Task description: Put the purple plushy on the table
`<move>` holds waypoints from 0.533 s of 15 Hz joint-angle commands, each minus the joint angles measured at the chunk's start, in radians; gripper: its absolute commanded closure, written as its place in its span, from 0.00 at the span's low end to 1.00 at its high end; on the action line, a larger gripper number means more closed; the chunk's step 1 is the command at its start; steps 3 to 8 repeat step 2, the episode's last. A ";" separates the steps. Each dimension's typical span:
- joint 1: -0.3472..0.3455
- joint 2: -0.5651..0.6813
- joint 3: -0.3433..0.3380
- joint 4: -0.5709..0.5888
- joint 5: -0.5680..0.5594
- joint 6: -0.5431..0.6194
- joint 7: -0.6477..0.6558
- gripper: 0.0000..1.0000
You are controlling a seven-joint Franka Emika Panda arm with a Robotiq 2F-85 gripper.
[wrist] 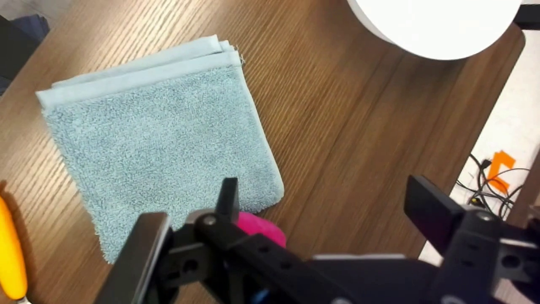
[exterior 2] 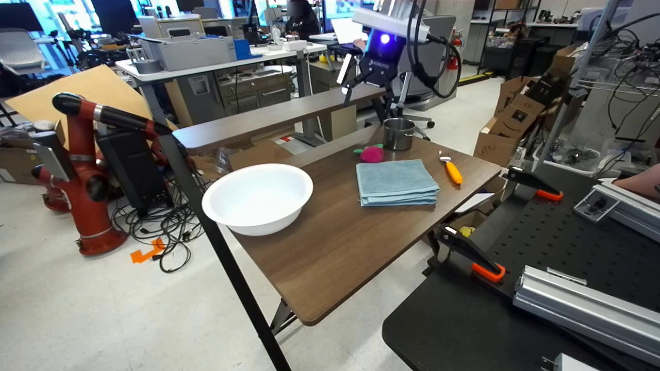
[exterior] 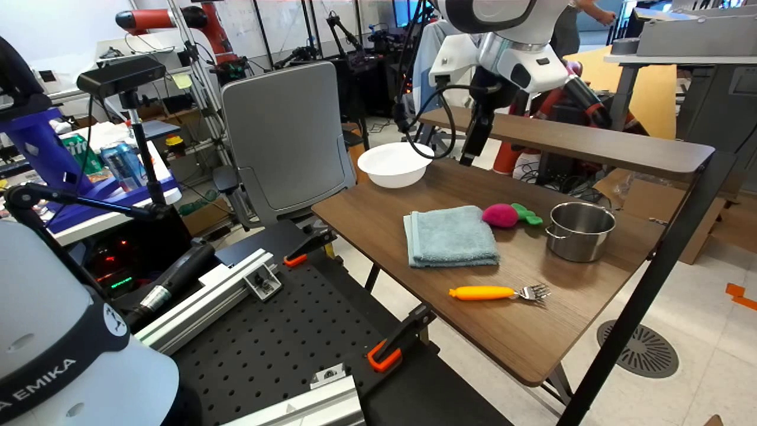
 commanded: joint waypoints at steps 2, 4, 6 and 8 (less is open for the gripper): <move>0.011 0.001 -0.016 -0.001 0.009 -0.005 -0.012 0.00; 0.011 0.001 -0.016 -0.001 0.009 -0.005 -0.012 0.00; 0.011 0.001 -0.016 -0.001 0.009 -0.005 -0.012 0.00; 0.011 0.001 -0.016 -0.001 0.009 -0.005 -0.012 0.00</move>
